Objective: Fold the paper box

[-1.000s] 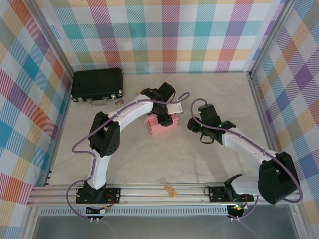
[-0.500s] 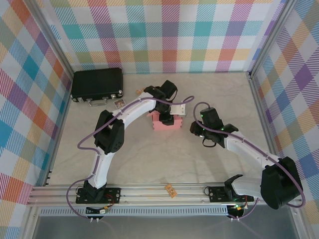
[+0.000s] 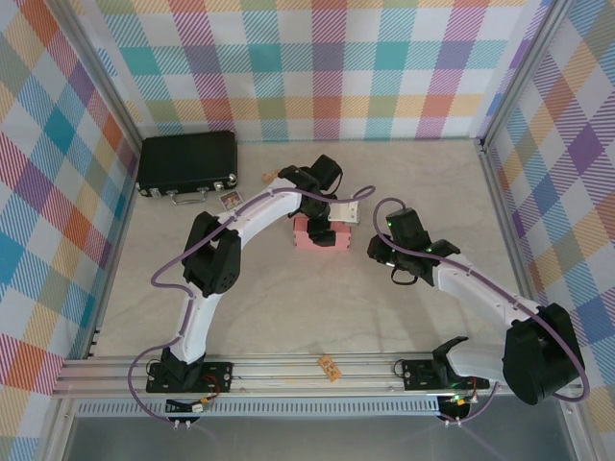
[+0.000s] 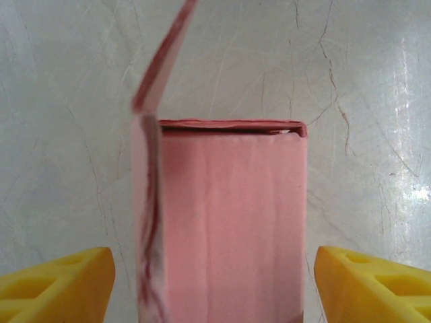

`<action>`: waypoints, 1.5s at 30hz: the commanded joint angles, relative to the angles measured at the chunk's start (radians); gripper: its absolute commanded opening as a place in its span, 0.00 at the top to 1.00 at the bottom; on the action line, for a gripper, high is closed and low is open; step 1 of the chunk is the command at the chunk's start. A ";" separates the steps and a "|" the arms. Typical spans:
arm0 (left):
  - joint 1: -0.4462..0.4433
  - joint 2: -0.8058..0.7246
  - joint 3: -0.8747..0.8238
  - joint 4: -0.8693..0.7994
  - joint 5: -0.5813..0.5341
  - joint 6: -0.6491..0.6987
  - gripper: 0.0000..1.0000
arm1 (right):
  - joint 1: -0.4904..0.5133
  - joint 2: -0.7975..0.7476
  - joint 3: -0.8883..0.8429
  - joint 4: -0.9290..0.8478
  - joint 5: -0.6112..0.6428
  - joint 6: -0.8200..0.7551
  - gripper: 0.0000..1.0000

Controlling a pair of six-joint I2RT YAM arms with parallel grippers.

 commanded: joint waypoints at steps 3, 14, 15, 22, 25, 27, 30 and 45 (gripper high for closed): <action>0.005 -0.026 0.032 -0.004 0.008 0.004 0.15 | -0.013 0.000 0.017 -0.019 0.022 -0.028 0.59; 0.006 -0.161 0.034 -0.023 -0.013 -0.176 0.10 | -0.038 0.037 0.110 -0.024 -0.034 -0.239 0.55; 0.008 -0.188 0.011 -0.003 -0.014 -0.206 0.09 | -0.043 0.049 0.128 -0.024 -0.054 -0.268 0.54; 0.123 -0.375 -0.176 0.238 0.001 -0.606 0.07 | -0.086 0.137 0.280 -0.075 -0.178 -0.414 0.54; 0.209 -0.402 -0.206 0.254 -0.001 -0.835 0.09 | -0.112 0.175 0.341 -0.097 -0.243 -0.457 0.54; 0.260 -0.394 -0.207 0.225 -0.017 -0.983 0.11 | -0.125 0.208 0.379 -0.113 -0.285 -0.476 0.54; 0.337 -0.369 -0.218 0.176 0.095 -1.143 0.21 | -0.140 0.258 0.430 -0.136 -0.356 -0.496 0.54; 0.368 -0.404 -0.473 0.318 0.349 -1.208 0.26 | -0.153 0.357 0.491 -0.167 -0.443 -0.546 0.49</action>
